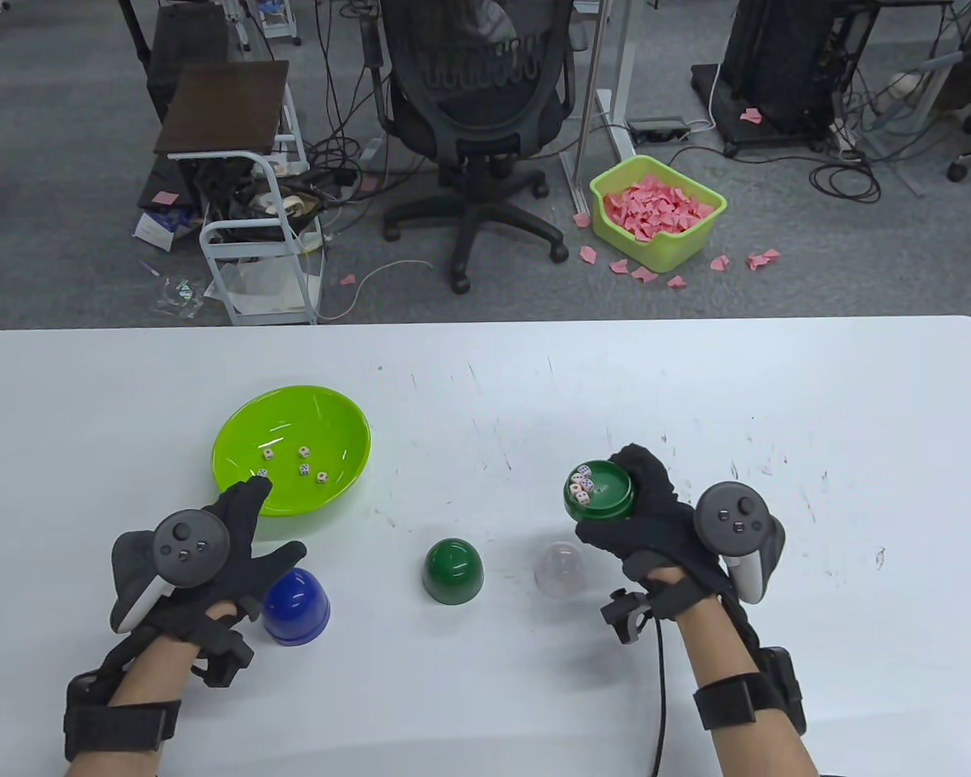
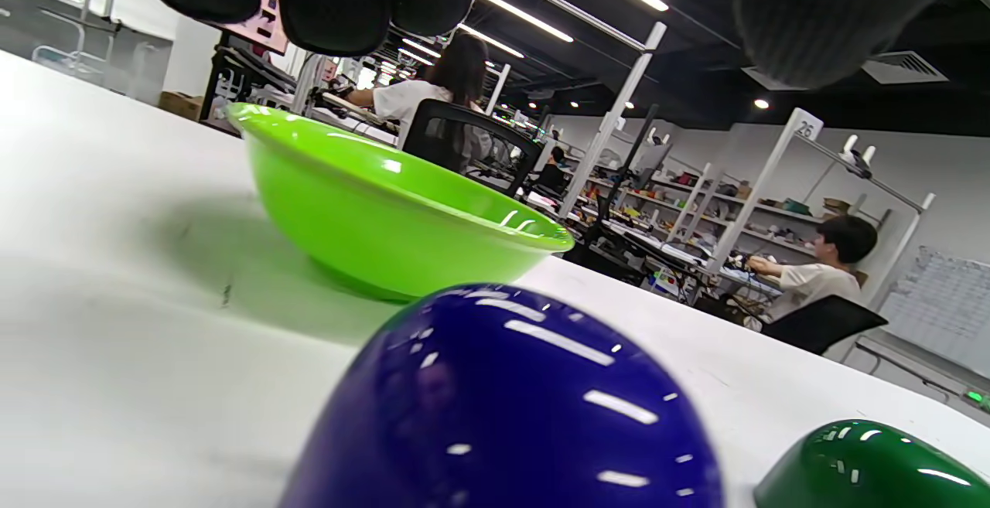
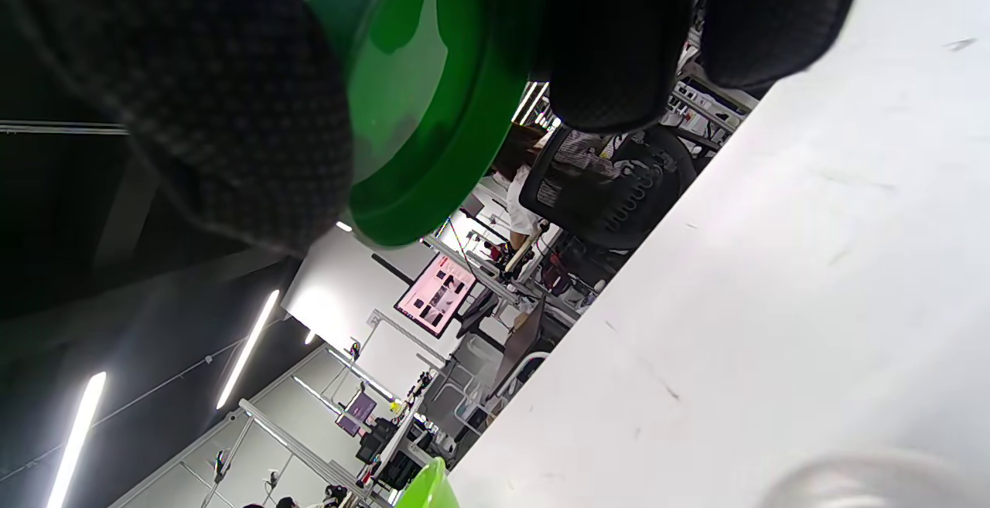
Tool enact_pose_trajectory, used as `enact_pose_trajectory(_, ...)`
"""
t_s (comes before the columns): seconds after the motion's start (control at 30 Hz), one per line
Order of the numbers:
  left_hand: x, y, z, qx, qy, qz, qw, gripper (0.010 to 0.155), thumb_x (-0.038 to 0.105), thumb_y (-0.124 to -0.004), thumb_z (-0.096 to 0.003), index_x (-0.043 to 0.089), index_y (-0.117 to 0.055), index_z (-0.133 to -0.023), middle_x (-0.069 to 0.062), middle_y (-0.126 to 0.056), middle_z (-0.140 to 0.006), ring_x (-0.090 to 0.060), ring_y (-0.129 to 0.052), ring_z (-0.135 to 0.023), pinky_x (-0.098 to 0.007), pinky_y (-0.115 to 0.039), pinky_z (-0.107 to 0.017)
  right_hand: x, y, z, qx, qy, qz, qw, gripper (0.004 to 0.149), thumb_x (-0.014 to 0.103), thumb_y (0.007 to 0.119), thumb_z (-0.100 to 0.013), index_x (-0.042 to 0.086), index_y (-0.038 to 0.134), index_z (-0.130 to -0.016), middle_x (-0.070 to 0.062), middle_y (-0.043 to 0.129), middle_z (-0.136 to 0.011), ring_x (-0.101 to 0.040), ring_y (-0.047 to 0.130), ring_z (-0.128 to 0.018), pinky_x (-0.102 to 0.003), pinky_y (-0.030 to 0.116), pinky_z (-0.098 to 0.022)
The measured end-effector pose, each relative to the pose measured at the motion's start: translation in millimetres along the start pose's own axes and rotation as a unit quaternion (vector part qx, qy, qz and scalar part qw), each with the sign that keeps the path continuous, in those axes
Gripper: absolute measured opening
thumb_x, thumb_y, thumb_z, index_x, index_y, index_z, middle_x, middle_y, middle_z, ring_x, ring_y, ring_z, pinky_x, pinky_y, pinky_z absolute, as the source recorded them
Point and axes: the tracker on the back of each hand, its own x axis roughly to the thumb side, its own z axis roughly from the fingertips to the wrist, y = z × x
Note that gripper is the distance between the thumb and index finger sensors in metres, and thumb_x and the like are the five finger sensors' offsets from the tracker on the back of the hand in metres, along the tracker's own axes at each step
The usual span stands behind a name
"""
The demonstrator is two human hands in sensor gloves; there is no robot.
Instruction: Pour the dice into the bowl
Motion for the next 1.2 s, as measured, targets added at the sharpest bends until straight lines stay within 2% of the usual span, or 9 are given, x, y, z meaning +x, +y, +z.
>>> enact_pose_trajectory(0.17, -12.1, -6.0, 3.9, 0.008, 0.014, 0.017, 1.0, 0.091, 0.069, -0.079, -0.0417, 0.029, -0.037, -0.112, -0.013, -0.051, -0.117, -0.043, -0.062, -0.104, -0.064, -0.058, -0.075, 25.8, 31.9, -20.0, 0.015, -0.004, 0.002, 1.0, 0.103, 0.036, 0.103, -0.03, 0.001, 0.039, -0.103, -0.029, 0.057, -0.106, -0.048, 0.081, -0.077, -0.07, 0.067, -0.06)
enact_pose_trajectory(0.4, -18.3, -11.0, 4.7, 0.008, 0.02, -0.007, 1.0, 0.092, 0.07, -0.079, -0.041, 0.029, -0.037, -0.112, -0.013, -0.052, -0.117, -0.043, -0.062, -0.104, -0.064, -0.058, -0.075, 59.4, 80.2, -44.2, 0.038, -0.009, 0.02, 0.999, 0.102, 0.035, 0.103, -0.03, 0.001, 0.04, -0.103, -0.031, 0.057, -0.105, -0.048, 0.081, -0.076, -0.07, 0.067, -0.06)
enact_pose_trajectory(0.53, -18.2, -13.5, 3.1, 0.012, 0.022, 0.006, 1.0, 0.093, 0.07, -0.079, -0.0405, 0.029, -0.037, -0.112, -0.013, -0.052, -0.117, -0.043, -0.062, -0.104, -0.064, -0.058, -0.075, 81.6, 105.5, -58.7, 0.046, -0.014, 0.039, 0.998, 0.102, 0.035, 0.103, -0.031, 0.001, 0.039, -0.103, -0.031, 0.057, -0.105, -0.047, 0.081, -0.076, -0.07, 0.067, -0.06)
enact_pose_trajectory(0.83, -19.7, -13.7, 4.0, 0.015, 0.029, 0.006, 0.999, 0.094, 0.071, -0.079, -0.0404, 0.029, -0.037, -0.112, -0.013, -0.051, -0.117, -0.043, -0.061, -0.105, -0.064, -0.057, -0.076, 119.1, 163.2, -89.3, 0.055, -0.03, 0.126, 0.99, 0.102, 0.036, 0.103, -0.031, 0.003, 0.04, -0.104, -0.029, 0.055, -0.106, -0.046, 0.082, -0.074, -0.07, 0.066, -0.06)
enact_pose_trajectory(1.03, -22.6, -15.5, 3.8, 0.011, 0.035, 0.0, 0.999, 0.093, 0.071, -0.079, -0.0405, 0.028, -0.037, -0.112, -0.013, -0.052, -0.117, -0.043, -0.06, -0.105, -0.064, -0.057, -0.076, 135.1, 205.5, -102.8, 0.068, -0.045, 0.221, 0.972, 0.1, 0.036, 0.103, -0.031, 0.006, 0.042, -0.105, -0.027, 0.056, -0.107, -0.046, 0.082, -0.073, -0.07, 0.066, -0.061)
enact_pose_trajectory(1.2, -22.6, -15.1, 5.1, 0.009, 0.042, -0.003, 0.999, 0.093, 0.07, -0.079, -0.0407, 0.028, -0.037, -0.112, -0.013, -0.052, -0.117, -0.043, -0.06, -0.105, -0.065, -0.057, -0.076, 146.2, 246.1, -109.5, 0.083, -0.081, 0.323, 0.939, 0.099, 0.034, 0.104, -0.031, 0.008, 0.045, -0.106, -0.027, 0.055, -0.108, -0.046, 0.083, -0.073, -0.07, 0.065, -0.061)
